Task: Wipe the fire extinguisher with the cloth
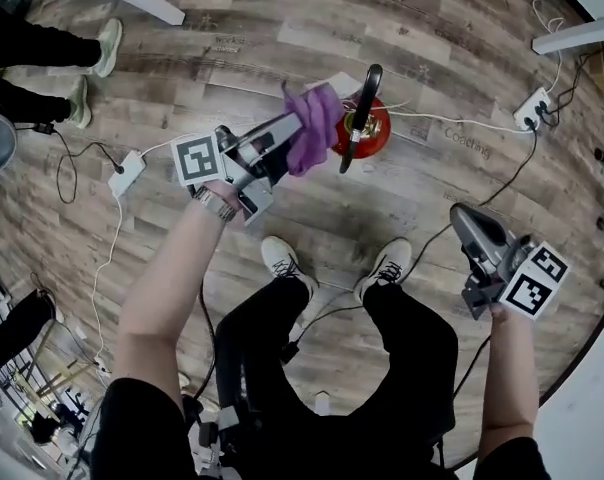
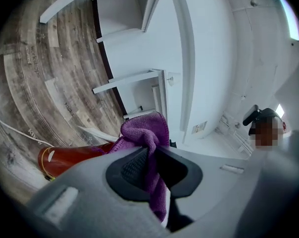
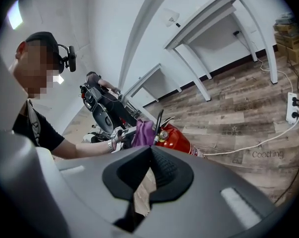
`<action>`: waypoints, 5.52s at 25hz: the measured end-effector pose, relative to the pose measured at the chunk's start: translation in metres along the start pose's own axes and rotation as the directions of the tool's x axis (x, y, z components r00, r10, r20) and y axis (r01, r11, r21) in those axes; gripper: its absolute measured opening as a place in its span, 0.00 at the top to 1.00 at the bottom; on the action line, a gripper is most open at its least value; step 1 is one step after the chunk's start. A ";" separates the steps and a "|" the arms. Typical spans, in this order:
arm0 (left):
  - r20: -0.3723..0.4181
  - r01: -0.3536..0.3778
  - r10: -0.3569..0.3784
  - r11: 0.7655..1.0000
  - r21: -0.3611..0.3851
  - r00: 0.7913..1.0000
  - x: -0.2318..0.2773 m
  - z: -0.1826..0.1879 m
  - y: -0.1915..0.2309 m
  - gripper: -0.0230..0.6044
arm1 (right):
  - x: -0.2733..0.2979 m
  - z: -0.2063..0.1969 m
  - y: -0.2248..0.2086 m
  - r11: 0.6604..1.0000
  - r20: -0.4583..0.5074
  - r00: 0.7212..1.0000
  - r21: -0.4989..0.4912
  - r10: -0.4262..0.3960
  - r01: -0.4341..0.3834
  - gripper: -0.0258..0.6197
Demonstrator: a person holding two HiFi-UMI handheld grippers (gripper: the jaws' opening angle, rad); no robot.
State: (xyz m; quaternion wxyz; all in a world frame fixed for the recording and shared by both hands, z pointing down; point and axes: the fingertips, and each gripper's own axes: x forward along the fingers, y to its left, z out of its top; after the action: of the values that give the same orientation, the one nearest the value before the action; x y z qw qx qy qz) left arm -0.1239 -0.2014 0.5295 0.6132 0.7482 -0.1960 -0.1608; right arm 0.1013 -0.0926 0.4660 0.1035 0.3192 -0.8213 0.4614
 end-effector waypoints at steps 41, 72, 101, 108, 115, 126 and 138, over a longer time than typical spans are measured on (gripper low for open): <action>-0.146 -0.486 0.490 0.872 0.065 0.860 -0.001 -0.102 0.438 0.92 | 0.140 -0.061 -0.168 0.951 -0.052 0.996 -0.300 0.068 -0.080 0.96; -0.073 0.263 -0.260 0.964 0.039 0.963 0.003 -0.095 0.122 0.91 | 0.149 -0.060 -0.159 0.940 -0.035 0.990 -0.312 0.136 -0.140 0.96; -0.374 -0.176 0.228 0.970 0.167 0.899 0.003 -0.157 0.320 0.92 | 0.165 -0.112 -0.191 0.971 -0.153 0.984 -0.206 0.087 -0.118 0.96; -0.445 0.239 -0.103 0.935 0.262 0.890 0.004 -0.076 0.147 0.92 | 0.161 -0.109 -0.197 0.973 -0.140 0.987 -0.203 0.079 -0.107 0.96; -0.747 0.373 -0.009 0.870 0.322 0.665 0.012 -0.041 0.089 0.91 | 0.162 -0.107 -0.198 0.972 -0.136 0.988 -0.211 0.079 -0.107 0.96; -0.824 0.455 -0.094 0.866 0.210 0.559 0.110 0.002 0.068 0.91 | 0.150 -0.115 -0.225 0.980 -0.131 0.990 -0.182 0.052 -0.075 0.96; -0.905 0.250 0.155 0.930 0.269 0.397 0.146 -0.046 0.217 0.91 | 0.151 -0.125 -0.238 0.989 -0.164 0.986 -0.136 0.036 -0.059 0.96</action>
State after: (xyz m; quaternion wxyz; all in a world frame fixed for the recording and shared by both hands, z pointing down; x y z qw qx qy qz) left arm 0.0042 -0.2708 0.7510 0.4646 0.8169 0.1685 0.2974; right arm 0.1158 -0.1427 0.7698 0.1805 0.2532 -0.8481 0.4290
